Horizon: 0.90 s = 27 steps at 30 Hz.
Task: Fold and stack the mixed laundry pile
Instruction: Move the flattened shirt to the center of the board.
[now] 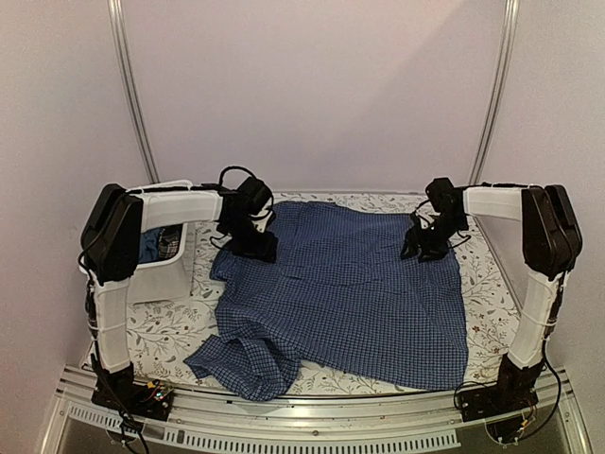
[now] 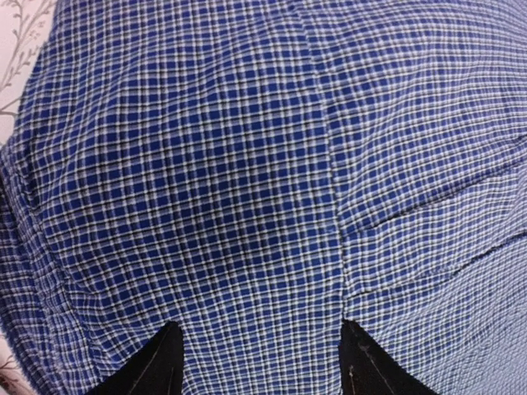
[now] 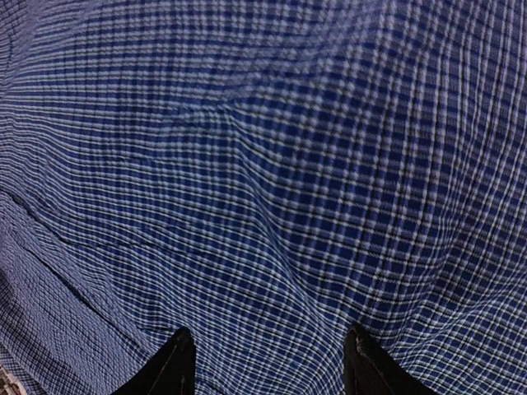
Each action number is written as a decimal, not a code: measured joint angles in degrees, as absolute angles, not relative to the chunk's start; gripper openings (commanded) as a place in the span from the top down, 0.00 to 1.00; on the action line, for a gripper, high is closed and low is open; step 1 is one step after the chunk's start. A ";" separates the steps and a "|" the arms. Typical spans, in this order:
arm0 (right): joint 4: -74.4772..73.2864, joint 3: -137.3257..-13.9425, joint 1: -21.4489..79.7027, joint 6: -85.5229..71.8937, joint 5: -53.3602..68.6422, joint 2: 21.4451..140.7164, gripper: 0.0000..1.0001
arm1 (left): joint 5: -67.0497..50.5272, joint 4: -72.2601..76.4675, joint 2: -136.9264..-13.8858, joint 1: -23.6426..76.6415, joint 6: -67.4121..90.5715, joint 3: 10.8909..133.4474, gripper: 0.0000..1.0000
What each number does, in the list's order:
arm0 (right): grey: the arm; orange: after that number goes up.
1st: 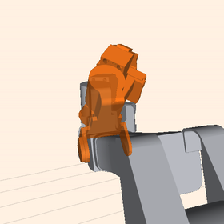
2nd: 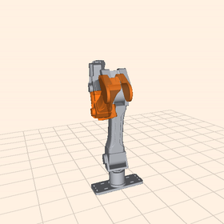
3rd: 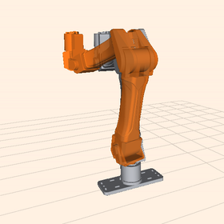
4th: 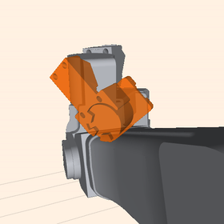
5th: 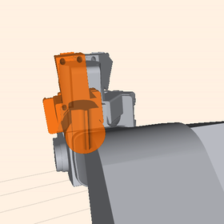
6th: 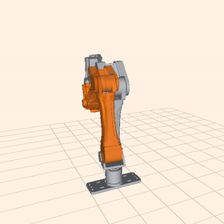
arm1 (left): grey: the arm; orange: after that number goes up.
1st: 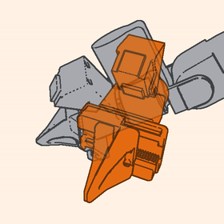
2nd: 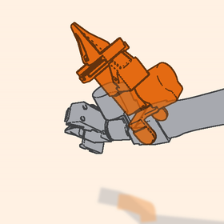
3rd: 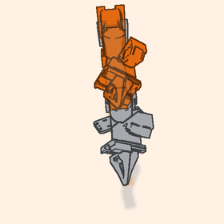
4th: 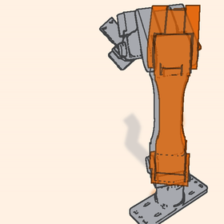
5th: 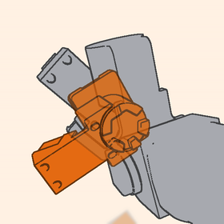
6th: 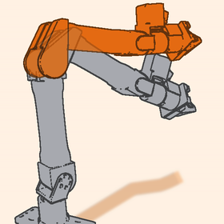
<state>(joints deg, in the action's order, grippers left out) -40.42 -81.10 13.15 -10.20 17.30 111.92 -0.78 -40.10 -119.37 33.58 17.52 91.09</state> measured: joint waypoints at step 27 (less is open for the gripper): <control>-45.50 -135.24 4.10 -7.18 12.47 150.61 0.32 | -7.22 -39.88 -147.46 21.69 24.80 128.20 0.25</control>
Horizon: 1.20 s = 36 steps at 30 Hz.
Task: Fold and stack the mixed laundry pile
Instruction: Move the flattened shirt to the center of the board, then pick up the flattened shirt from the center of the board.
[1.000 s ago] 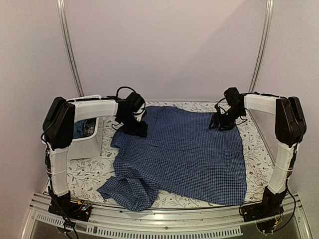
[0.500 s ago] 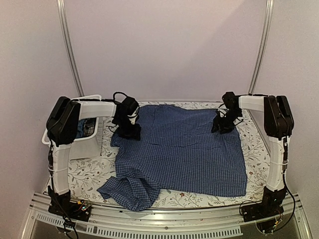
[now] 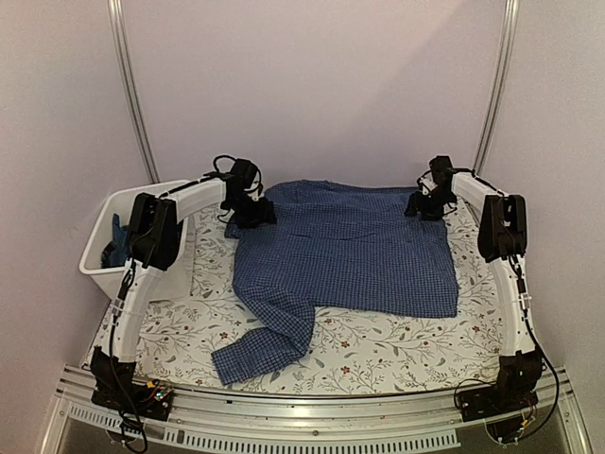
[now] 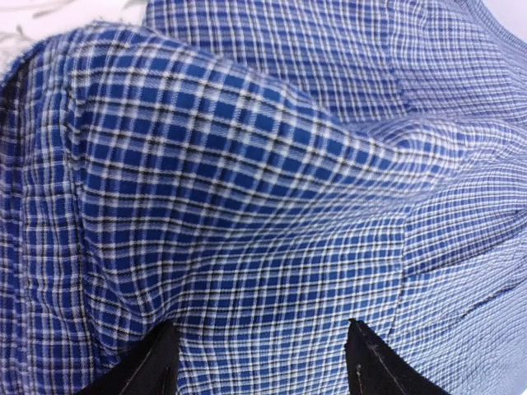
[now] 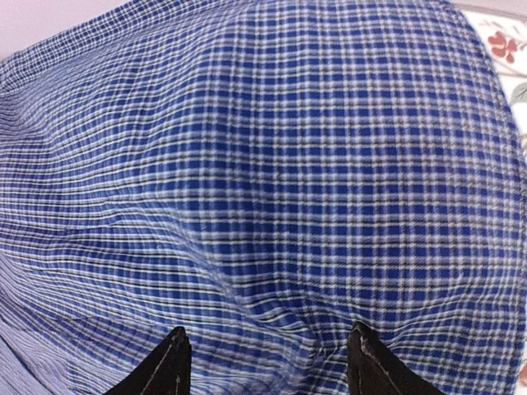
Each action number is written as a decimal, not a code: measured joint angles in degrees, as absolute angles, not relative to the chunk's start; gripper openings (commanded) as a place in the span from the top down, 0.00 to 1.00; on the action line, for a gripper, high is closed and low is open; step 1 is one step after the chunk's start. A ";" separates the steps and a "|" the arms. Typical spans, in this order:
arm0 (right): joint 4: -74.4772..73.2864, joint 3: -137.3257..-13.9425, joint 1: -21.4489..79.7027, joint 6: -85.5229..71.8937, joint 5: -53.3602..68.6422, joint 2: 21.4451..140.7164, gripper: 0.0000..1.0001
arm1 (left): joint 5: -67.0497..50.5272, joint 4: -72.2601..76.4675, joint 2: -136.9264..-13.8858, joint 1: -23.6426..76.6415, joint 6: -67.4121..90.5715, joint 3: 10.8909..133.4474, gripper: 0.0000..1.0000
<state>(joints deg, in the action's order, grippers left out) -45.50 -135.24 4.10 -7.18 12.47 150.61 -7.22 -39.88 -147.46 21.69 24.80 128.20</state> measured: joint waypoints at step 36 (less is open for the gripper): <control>-48.69 -44.29 14.22 -34.33 16.84 72.62 0.51 | -14.50 -31.68 -86.67 25.85 35.90 58.83 0.22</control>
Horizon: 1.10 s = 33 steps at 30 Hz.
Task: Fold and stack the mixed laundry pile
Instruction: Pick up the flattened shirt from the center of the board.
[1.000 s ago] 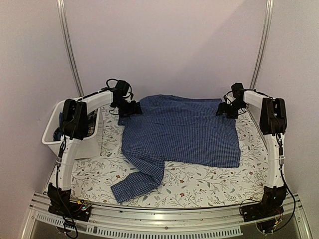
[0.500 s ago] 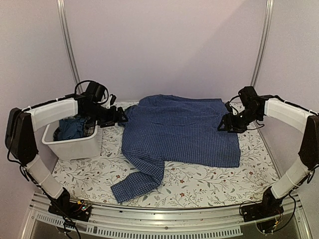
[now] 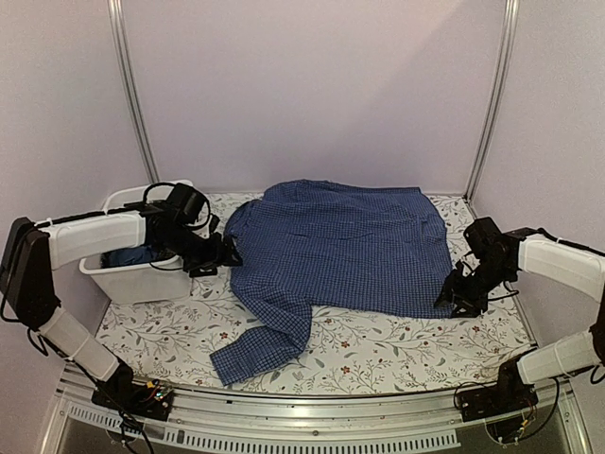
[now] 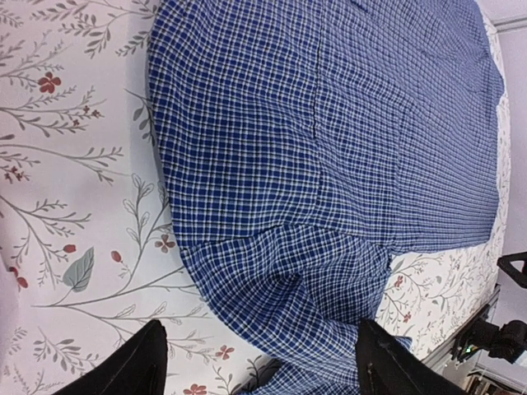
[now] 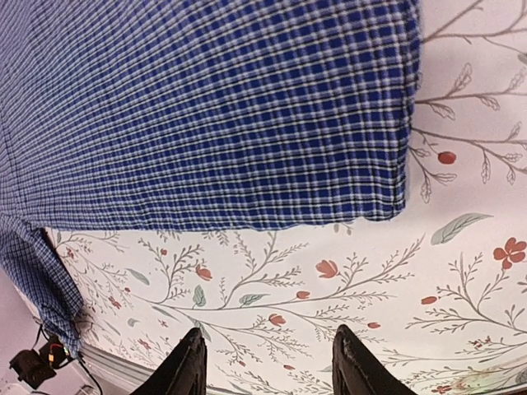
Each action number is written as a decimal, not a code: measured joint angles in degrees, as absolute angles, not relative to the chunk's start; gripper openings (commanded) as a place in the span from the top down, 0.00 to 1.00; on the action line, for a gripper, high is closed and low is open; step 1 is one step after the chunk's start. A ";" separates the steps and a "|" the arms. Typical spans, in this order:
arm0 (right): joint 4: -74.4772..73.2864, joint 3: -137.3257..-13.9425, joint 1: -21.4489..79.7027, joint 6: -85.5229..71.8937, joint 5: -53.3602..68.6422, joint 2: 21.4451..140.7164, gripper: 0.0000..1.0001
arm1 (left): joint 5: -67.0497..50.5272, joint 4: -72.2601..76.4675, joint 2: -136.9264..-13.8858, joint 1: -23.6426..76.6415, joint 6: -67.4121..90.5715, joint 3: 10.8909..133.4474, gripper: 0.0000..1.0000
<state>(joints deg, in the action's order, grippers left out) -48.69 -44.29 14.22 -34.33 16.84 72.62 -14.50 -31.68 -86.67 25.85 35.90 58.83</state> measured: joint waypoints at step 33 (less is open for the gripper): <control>-35.86 -39.97 9.30 -42.46 8.88 82.87 1.00 | -10.15 -34.39 -85.21 32.18 41.50 54.37 0.27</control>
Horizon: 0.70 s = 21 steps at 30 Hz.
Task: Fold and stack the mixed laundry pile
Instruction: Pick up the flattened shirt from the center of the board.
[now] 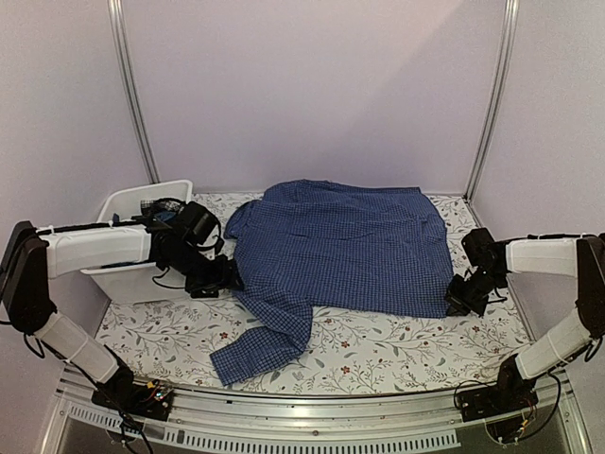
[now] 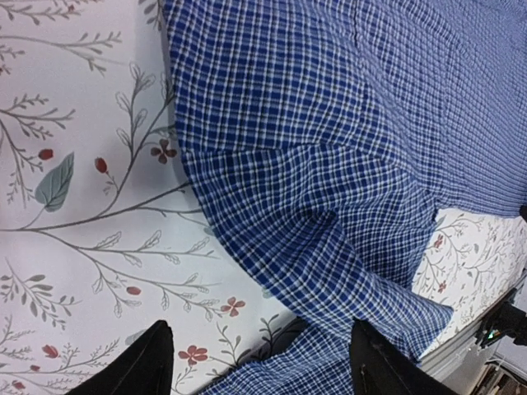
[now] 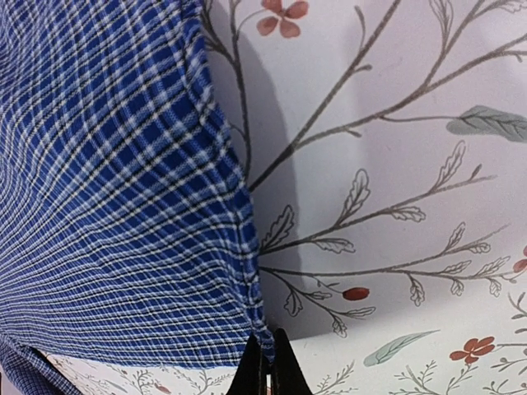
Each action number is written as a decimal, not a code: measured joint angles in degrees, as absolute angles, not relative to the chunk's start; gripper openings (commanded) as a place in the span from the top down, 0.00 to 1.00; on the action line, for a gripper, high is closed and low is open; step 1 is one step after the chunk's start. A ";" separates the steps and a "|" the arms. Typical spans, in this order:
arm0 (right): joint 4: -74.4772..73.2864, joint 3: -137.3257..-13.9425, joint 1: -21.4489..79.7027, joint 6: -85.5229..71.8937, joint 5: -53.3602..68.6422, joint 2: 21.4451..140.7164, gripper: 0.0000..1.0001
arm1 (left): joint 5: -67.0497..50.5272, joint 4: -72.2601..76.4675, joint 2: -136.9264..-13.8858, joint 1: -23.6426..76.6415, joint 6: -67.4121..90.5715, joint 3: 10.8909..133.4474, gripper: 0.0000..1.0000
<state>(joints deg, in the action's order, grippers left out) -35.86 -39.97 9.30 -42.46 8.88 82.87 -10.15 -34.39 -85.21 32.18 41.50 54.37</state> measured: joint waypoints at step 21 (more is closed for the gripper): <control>-37.32 -40.77 9.30 -41.10 8.73 81.32 1.00 | -16.05 -25.98 -89.01 36.23 44.49 49.65 0.45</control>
<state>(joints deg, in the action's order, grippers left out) -37.32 -40.77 9.30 -41.10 8.73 81.32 -16.05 -25.98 -89.01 36.23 44.49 49.65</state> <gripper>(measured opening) 0.006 0.638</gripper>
